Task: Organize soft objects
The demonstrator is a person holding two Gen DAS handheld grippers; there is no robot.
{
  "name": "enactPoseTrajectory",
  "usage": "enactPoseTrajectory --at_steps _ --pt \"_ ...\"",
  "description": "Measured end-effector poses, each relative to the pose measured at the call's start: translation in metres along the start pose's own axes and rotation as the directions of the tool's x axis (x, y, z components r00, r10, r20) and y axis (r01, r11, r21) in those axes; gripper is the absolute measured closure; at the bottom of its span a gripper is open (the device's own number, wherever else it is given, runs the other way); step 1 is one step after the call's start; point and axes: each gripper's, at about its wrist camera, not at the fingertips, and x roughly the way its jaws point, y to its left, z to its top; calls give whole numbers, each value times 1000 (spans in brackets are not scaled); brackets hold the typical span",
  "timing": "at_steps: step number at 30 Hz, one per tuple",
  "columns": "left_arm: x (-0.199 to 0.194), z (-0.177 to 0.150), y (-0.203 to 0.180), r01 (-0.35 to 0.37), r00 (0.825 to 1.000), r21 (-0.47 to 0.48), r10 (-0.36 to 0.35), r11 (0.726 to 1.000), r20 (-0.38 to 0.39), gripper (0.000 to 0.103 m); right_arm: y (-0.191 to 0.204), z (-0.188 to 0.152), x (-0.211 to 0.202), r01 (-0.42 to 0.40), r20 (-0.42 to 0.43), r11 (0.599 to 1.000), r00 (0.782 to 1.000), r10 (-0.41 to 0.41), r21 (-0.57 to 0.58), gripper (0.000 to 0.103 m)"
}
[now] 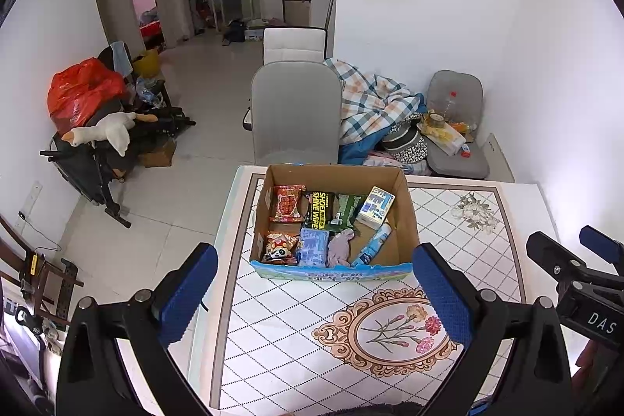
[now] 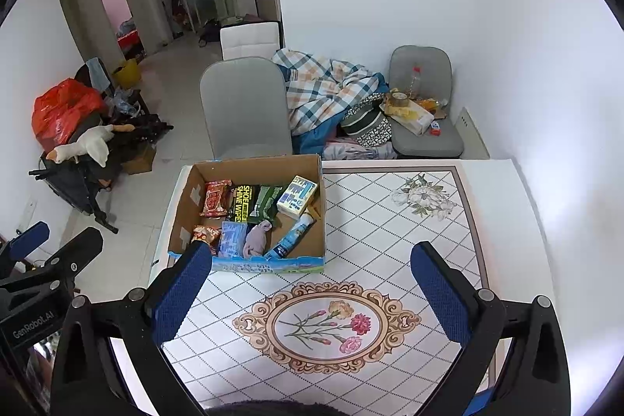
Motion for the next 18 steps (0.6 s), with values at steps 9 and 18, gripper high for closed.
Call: enactPoseTrajectory --at_steps 9,18 --pt "-2 3 0 -9 1000 -8 9 1000 9 0 -1 -2 0 2 1 1000 1000 -2 3 0" --pt "-1 3 2 -12 1000 -7 12 1000 2 0 -1 -3 1 1 -4 1000 1000 -1 4 0"
